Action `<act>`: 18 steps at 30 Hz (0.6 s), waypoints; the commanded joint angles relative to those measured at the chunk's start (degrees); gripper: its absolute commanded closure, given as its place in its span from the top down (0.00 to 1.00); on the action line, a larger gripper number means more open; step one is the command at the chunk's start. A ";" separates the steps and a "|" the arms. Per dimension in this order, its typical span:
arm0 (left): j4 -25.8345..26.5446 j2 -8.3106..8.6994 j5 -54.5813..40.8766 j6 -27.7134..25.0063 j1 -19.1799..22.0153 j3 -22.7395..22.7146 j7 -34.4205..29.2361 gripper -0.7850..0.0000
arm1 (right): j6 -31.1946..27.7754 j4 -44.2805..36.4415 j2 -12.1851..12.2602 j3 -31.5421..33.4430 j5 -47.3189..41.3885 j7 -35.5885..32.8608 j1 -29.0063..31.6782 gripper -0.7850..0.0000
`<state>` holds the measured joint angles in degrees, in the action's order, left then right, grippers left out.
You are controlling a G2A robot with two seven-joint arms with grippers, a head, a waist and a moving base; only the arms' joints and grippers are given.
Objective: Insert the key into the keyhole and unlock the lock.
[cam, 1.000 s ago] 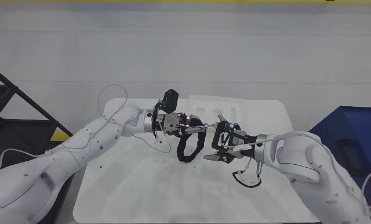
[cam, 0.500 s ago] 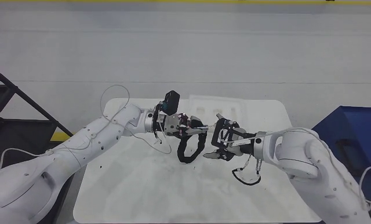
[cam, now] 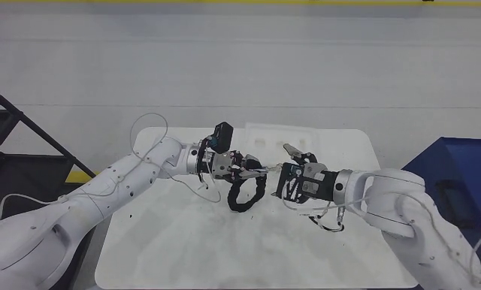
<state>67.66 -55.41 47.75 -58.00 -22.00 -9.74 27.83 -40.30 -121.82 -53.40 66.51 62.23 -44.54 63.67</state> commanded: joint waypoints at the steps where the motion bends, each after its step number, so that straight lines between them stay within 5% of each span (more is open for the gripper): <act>1: 0.13 0.01 -0.36 0.00 -0.09 0.00 -0.65 0.00 | 0.77 -0.57 0.01 -0.27 2.36 0.35 0.55 0.49; 13: 0.39 0.06 -2.24 0.00 -0.08 0.00 -2.86 0.00 | 4.98 -3.55 -0.37 -3.82 13.41 -0.61 1.98 0.32; 16: 0.42 0.11 -2.48 0.00 -0.09 0.00 -3.05 0.00 | 5.70 -3.78 -0.46 -4.01 14.30 -0.57 2.24 0.21; 18: 0.46 0.14 -2.59 0.00 -0.08 0.00 -3.16 0.00 | 6.60 -3.68 -0.54 -3.83 13.71 -0.13 2.58 0.05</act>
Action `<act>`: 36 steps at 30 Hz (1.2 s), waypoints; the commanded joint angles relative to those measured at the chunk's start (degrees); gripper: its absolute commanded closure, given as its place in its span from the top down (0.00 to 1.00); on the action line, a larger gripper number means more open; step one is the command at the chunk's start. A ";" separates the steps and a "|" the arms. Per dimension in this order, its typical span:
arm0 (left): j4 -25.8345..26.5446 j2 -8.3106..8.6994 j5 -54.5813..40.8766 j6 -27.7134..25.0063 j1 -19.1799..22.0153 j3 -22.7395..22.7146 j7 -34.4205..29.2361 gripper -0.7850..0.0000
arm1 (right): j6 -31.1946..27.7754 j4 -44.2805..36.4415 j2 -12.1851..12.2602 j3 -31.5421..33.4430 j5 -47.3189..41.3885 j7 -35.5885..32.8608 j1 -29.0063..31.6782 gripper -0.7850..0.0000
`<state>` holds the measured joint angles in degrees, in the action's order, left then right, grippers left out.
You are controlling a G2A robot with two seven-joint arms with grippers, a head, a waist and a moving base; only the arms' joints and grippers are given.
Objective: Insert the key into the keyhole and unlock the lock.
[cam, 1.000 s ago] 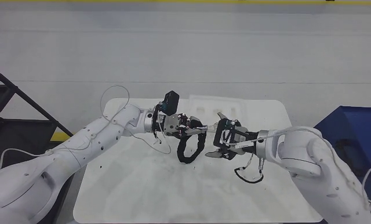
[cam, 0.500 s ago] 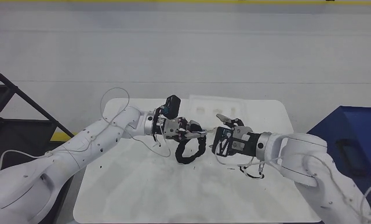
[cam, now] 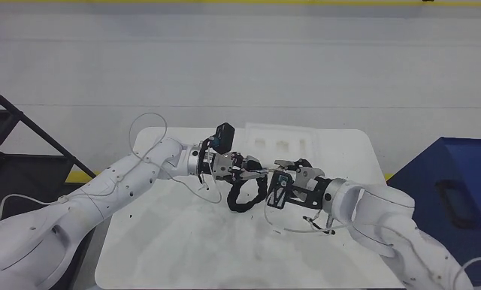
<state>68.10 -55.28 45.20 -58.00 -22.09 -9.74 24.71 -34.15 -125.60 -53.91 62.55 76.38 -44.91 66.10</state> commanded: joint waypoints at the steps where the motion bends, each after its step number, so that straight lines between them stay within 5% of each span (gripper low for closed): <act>1: 0.06 0.03 -0.06 0.00 0.03 0.00 -0.08 0.00 | 0.90 0.23 -0.07 0.36 -1.20 0.64 0.30 0.00; 30: 0.75 -0.06 3.47 0.00 0.41 0.00 1.71 0.00 | 2.37 7.44 -0.35 5.30 -31.41 -1.29 -1.11 0.00; 31: 0.65 -0.09 3.74 0.00 0.42 0.00 1.83 0.00 | 2.25 7.76 -0.33 5.35 -32.55 -1.78 -1.26 0.09; 32: 0.57 -0.12 3.92 0.00 0.39 0.00 2.00 0.00 | 2.11 7.98 -0.30 5.44 -33.37 -2.28 -1.49 0.41; 33: 0.44 -0.16 4.13 0.00 0.40 0.00 2.16 0.00 | 2.06 8.16 -0.29 5.49 -33.98 -2.62 -1.69 1.00; 36: -0.66 -0.24 5.09 0.00 0.57 0.00 2.31 0.00 | 1.91 8.95 -0.24 5.61 -36.05 -3.31 -2.08 1.00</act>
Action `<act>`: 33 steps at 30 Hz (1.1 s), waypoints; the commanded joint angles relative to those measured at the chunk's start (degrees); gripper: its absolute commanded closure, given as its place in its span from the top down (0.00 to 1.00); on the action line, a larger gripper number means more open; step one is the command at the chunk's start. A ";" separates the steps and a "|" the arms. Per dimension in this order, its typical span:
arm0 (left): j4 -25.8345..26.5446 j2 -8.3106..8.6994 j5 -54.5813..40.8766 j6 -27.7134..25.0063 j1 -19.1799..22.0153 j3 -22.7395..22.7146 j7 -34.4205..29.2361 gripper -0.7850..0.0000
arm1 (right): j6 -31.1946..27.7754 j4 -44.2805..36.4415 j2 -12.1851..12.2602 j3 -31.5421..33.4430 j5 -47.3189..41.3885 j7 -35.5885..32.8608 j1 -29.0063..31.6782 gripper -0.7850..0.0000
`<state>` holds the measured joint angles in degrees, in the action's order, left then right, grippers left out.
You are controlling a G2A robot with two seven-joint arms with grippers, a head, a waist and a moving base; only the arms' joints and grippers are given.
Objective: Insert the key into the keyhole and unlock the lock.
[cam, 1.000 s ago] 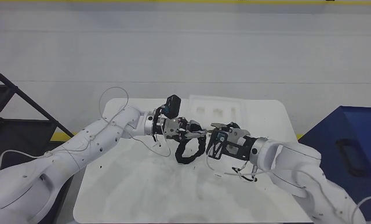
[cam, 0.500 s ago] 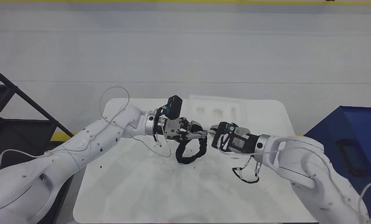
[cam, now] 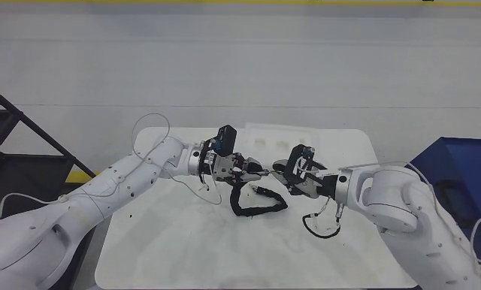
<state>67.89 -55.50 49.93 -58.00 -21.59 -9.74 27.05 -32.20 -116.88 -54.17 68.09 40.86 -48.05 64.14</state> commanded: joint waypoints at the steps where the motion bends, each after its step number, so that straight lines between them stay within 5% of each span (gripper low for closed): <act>1: -1.04 -0.06 0.79 0.00 0.14 -0.01 -0.14 0.00 | -0.14 0.46 0.04 0.19 -1.10 -0.29 -0.22 1.00; 11: -7.90 -1.67 3.65 2.30 -2.58 -1.60 -5.92 0.00 | -2.17 1.70 0.58 2.63 -5.57 -0.06 0.29 1.00; 25: -17.61 -6.78 7.07 2.98 -6.21 -2.13 -12.75 0.00 | -7.39 7.93 0.88 3.53 -13.13 3.33 -0.69 1.00; 31: -20.92 -9.08 9.46 1.84 -6.37 -2.27 -14.54 0.45 | -9.40 12.56 0.78 2.70 -15.90 4.22 -3.07 1.00; 33: -21.99 -9.71 9.75 0.92 -6.36 -2.49 -14.64 0.97 | -10.16 14.25 0.73 2.35 -16.92 4.39 -3.93 1.00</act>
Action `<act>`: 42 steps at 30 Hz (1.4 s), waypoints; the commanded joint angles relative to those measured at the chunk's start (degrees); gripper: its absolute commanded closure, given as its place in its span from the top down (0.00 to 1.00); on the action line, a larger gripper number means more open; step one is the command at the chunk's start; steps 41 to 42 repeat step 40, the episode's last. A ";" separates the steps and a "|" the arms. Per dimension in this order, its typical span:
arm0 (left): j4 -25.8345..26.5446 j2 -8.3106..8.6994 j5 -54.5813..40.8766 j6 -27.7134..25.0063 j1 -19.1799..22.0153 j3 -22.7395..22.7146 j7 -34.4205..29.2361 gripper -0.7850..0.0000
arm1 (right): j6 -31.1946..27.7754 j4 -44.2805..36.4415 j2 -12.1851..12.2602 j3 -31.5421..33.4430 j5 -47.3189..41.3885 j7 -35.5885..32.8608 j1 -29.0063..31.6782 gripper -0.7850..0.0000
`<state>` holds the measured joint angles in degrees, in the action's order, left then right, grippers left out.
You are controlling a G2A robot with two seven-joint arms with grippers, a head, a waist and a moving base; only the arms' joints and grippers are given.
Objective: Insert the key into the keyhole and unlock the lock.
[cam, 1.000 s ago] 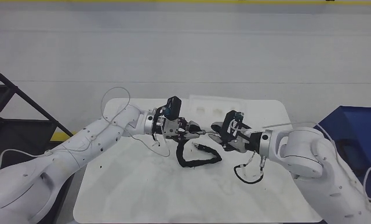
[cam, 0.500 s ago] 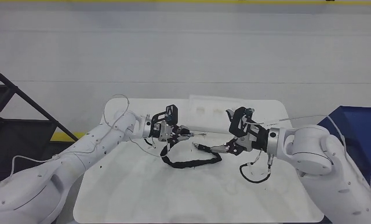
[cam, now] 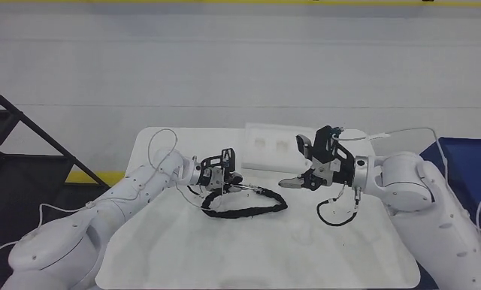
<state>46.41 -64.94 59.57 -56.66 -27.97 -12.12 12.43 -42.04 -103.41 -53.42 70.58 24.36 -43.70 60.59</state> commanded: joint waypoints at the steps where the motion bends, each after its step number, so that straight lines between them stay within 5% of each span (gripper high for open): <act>1: -1.04 -0.55 0.15 -0.94 0.04 -0.26 -0.01 1.00 | -0.99 1.67 -0.07 -0.44 -1.24 0.33 -0.78 1.00; 7: 0.89 -0.60 -2.29 -1.34 2.64 -1.48 4.85 1.00 | -8.17 9.62 -0.54 -3.52 -4.10 0.22 -5.98 1.00; 15: 5.79 4.10 -4.30 -1.34 14.75 -0.36 12.07 1.00 | -15.10 25.14 -2.33 -10.91 -9.85 -2.99 -20.36 1.00; 24: 6.32 5.74 -17.14 -1.34 24.24 2.38 4.52 1.00 | -15.96 34.05 -3.19 -18.49 -12.16 -2.58 -34.63 1.00; 30: 6.37 5.60 -25.10 -1.34 26.21 2.38 -1.83 1.00 | -15.96 36.06 -3.16 -21.67 -12.00 -2.58 -38.44 1.00; 42: 6.37 5.60 -25.10 -1.34 26.21 2.38 -1.83 1.00 | -15.96 36.06 -3.17 -21.67 -12.00 -2.58 -38.44 1.00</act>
